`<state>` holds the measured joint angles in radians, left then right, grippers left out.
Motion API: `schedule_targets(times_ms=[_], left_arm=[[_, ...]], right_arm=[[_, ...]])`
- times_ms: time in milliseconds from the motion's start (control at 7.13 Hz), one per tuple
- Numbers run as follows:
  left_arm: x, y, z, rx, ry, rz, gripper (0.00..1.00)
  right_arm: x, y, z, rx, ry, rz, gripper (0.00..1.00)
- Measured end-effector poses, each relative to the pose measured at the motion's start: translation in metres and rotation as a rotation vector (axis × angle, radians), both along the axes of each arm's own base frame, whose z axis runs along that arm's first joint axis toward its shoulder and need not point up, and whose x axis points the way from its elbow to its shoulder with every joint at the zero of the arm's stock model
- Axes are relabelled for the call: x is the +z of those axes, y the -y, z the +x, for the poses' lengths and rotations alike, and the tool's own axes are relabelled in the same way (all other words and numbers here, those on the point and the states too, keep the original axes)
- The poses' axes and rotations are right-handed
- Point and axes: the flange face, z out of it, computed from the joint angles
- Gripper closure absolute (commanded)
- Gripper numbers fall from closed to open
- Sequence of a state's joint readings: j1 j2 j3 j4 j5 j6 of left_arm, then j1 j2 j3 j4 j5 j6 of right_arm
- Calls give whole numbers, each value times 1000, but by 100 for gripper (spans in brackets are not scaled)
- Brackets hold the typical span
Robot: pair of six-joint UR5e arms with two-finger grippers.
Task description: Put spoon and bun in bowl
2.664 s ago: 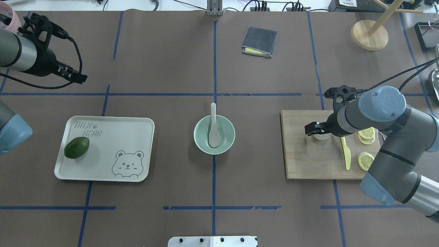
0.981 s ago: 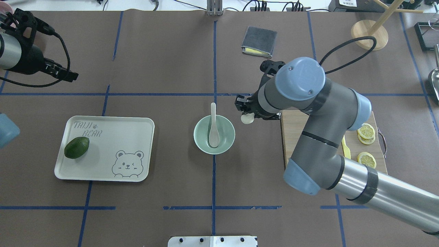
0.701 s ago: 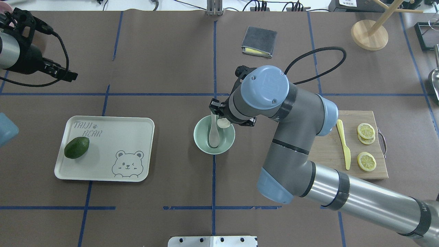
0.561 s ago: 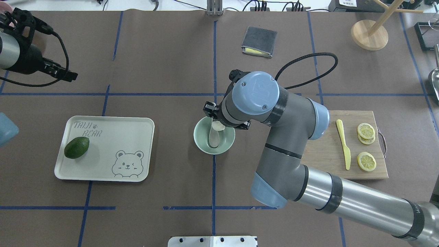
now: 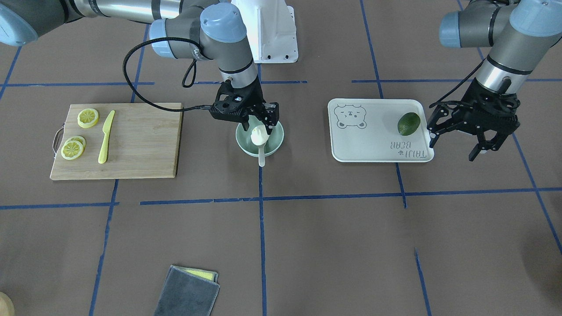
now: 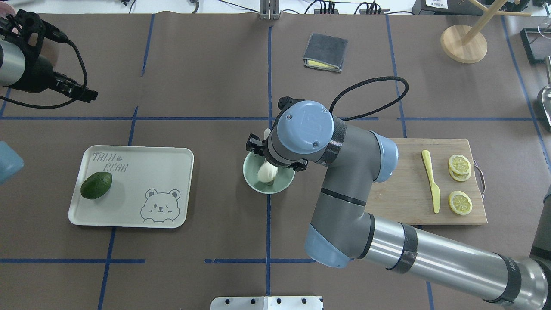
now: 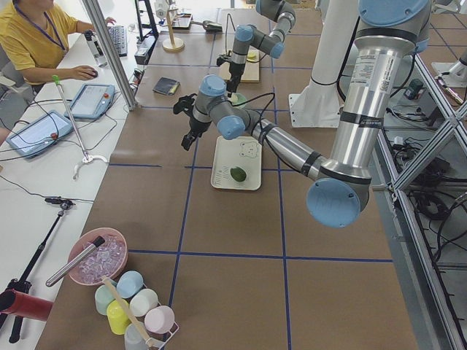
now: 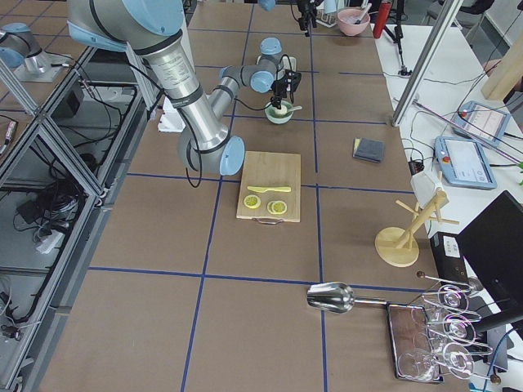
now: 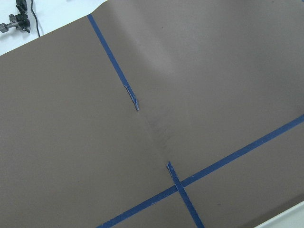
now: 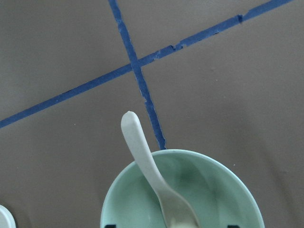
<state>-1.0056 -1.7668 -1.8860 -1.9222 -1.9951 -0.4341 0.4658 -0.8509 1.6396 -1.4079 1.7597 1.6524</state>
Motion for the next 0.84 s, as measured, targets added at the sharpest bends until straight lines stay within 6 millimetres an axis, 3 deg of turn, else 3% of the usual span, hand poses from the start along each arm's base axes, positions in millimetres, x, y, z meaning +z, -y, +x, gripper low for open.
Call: schedule_targets(times_ms=[140,280,421,561,841], left_arm=[[2,0,0,0,2,-3,5],[6,-1,-1,0,5,-9,1],[14,-4,-4,6,16,-15,1],[29,-9,-14,20,42,-9,1],[63,-12,-58,56,65,-15,1]], right_arm=[[13,1,6,-2,-11,-2,0],[32,7,27,-5,-22,-2,0],[61,19,65,-21,-39,2,0],[102,36,122,-54,-69,18,0],[192,64,257,-154,-149,90,0]])
